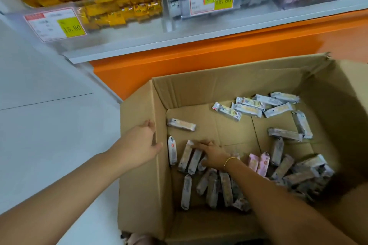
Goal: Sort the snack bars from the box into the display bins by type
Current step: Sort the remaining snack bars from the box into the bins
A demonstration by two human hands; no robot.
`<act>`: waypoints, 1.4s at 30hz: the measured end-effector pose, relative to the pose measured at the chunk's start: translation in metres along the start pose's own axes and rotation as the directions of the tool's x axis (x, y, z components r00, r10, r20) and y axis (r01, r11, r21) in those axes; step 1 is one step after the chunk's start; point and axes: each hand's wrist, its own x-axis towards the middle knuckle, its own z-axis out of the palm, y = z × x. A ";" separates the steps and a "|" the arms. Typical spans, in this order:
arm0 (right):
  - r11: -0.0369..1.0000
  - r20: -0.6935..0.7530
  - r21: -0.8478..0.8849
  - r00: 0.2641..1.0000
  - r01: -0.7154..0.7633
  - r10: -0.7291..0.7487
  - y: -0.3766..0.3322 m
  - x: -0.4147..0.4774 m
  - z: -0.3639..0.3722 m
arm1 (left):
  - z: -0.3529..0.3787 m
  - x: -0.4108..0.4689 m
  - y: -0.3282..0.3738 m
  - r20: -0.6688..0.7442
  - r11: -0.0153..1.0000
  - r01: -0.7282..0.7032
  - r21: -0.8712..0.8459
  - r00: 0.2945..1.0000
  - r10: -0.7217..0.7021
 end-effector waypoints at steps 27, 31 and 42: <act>0.827 -0.542 0.521 0.665 -0.213 0.513 0.082 0.024 -0.065 | -0.017 0.022 0.024 0.083 0.986 0.155 -0.066 0.985 -0.149; 0.848 -0.551 0.516 0.713 -0.118 0.434 0.074 0.022 -0.063 | -0.018 0.018 0.021 0.079 0.984 0.145 -0.105 0.987 -0.137; 0.817 -0.374 0.516 0.791 -0.256 0.484 0.044 0.027 -0.062 | -0.009 -0.003 0.007 0.100 0.963 0.124 -0.240 0.990 -0.102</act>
